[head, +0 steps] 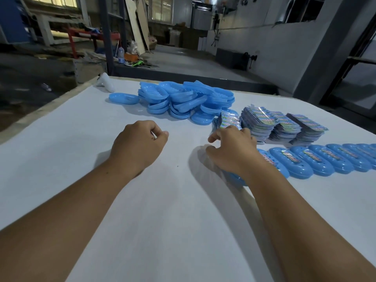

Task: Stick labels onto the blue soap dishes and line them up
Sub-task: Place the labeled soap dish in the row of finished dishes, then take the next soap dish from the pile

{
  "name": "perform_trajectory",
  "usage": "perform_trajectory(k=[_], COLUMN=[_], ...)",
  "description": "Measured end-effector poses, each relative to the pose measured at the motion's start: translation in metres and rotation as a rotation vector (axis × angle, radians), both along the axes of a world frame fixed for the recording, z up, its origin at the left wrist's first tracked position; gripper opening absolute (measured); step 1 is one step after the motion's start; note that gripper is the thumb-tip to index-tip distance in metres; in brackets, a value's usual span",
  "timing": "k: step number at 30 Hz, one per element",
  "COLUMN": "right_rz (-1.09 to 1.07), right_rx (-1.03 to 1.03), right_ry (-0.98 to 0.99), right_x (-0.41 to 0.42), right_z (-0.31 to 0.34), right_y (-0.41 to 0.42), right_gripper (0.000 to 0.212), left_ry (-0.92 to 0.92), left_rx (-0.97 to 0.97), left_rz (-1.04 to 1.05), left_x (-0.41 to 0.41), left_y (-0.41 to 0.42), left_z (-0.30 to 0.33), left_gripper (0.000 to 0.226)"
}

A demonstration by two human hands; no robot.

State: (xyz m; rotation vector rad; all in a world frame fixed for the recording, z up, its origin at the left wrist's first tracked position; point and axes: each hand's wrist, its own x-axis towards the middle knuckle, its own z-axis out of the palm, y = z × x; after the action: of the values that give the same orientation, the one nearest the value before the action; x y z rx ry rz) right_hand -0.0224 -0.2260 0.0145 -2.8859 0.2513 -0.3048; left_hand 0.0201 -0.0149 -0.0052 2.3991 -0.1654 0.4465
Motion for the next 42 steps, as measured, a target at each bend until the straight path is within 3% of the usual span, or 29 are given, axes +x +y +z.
perform_trajectory(k=[4,11,18,29,35,42], right_rz=[-0.026,0.032,0.29,0.45,0.43,0.411], right_rx=[-0.012,-0.017,0.055,0.212,0.26,0.287], right_ry=[-0.074,-0.139,-0.205,-0.19,-0.218,-0.216], right_x=[0.005,0.009,0.005,0.005,0.007,0.006], right_z=[-0.001,-0.004,-0.006,-0.017,-0.015,-0.013], right_y=[-0.001,0.007,0.033,0.035,0.029,0.03], right_gripper=[0.045,0.04,0.03,0.021,0.018,0.017], left_ry=[0.006,0.009,-0.073,-0.146,-0.194,-0.268], left_rx=[-0.005,-0.026,0.027,0.301,0.166,0.083], left_rz=[-0.003,-0.002,0.013,-0.077,-0.079,-0.126], left_x=[-0.001,0.0,0.032,0.121,0.127,0.111], left_y=[0.0,0.0,-0.017,-0.059,-0.063,-0.054], left_z=[0.0,-0.002,0.009,0.046,0.043,0.045], left_gripper=[0.028,0.029,0.012,0.041,0.017,0.017])
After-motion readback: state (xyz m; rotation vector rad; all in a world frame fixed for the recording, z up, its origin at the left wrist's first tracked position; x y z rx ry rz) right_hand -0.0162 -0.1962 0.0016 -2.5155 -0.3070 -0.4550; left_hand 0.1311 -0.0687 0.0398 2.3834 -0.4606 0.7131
